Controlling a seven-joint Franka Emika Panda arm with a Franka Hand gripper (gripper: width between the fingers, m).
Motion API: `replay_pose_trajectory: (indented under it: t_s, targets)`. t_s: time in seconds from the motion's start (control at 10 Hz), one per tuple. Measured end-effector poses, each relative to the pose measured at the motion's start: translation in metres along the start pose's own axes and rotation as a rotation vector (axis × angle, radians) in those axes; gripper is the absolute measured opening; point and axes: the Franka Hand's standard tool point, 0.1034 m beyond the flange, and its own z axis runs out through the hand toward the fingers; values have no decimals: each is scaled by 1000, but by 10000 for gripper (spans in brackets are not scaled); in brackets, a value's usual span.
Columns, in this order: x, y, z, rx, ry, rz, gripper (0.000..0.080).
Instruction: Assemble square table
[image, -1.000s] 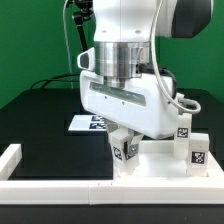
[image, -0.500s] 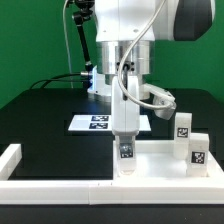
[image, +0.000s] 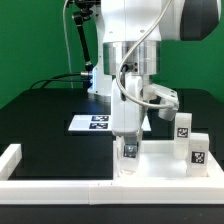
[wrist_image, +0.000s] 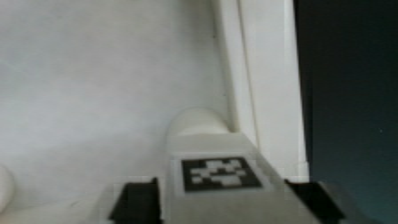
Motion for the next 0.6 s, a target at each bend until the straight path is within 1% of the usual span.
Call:
replay_pose_trajectory:
  t_s: [0.1, 0.2, 0.3, 0.4, 0.6]
  targets:
    - [4, -3, -1, 14, 7, -171, 487]
    - [4, -4, -1, 10, 21, -346, 487]
    - [3, -4, -1, 8, 26, -426, 613]
    - [4, -4, -1, 7, 26, -448, 642]
    - [4, -4, -1, 4, 28, -634, 647]
